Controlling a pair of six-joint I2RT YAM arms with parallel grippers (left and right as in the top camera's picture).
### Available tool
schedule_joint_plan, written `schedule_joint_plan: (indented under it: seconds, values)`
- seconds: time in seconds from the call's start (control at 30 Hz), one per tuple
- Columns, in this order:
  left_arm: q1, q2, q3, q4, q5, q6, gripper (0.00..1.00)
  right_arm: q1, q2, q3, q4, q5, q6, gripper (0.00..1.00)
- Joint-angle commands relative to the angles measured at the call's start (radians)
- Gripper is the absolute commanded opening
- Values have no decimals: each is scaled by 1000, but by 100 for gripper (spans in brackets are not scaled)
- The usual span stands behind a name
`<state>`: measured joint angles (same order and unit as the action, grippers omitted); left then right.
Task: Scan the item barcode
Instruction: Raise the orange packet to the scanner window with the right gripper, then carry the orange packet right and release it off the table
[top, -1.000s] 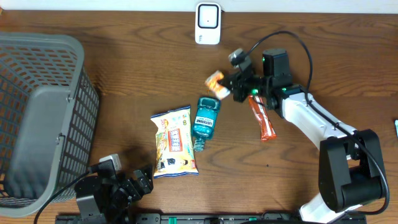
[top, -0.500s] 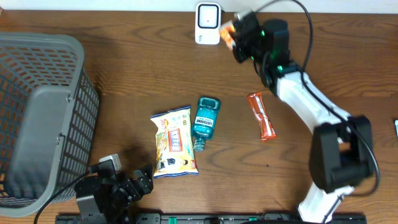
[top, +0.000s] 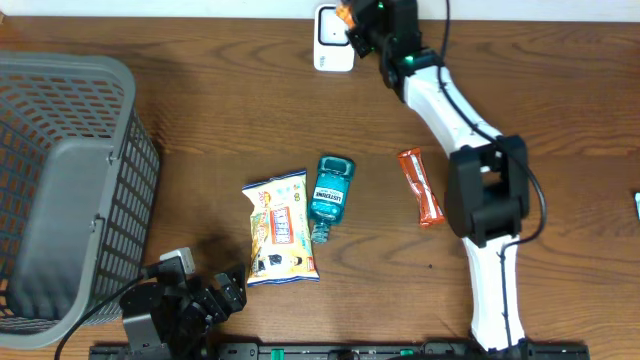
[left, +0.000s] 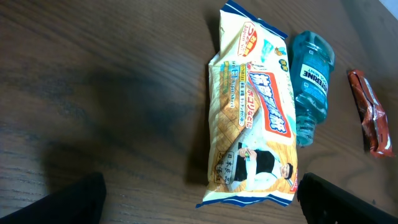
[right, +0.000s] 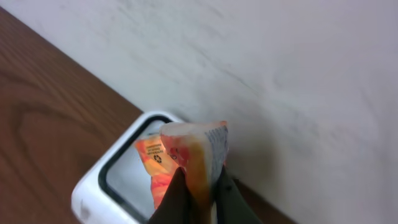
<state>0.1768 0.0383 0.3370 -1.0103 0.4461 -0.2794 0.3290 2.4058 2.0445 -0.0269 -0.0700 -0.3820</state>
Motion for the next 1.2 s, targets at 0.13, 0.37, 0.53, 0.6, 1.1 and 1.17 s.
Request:
schedule_joint_plan:
  seconds: [0.13,0.37,0.53,0.6,1.1,1.17]
  values:
    - [3,-2,-6,-39,10,17,98,60,76,69,15,159,-146,1]
    - [3,-2,-6,-39,10,17,99,74,96,69,20,191,-198,1]
    - [3,-2,-6,-39,10,17,98,74,94,69,32,298,-191,1]
    - [3,-2,-6,-39,10,17,98,74,87,69,13,350,-160,1]
    - [3,-2,-6,-39,10,17,98,-117,-151,69,-422,576,91,1]
    - [3,-2,-6,-39,10,17,98,-171,-167,69,-501,578,103,1]
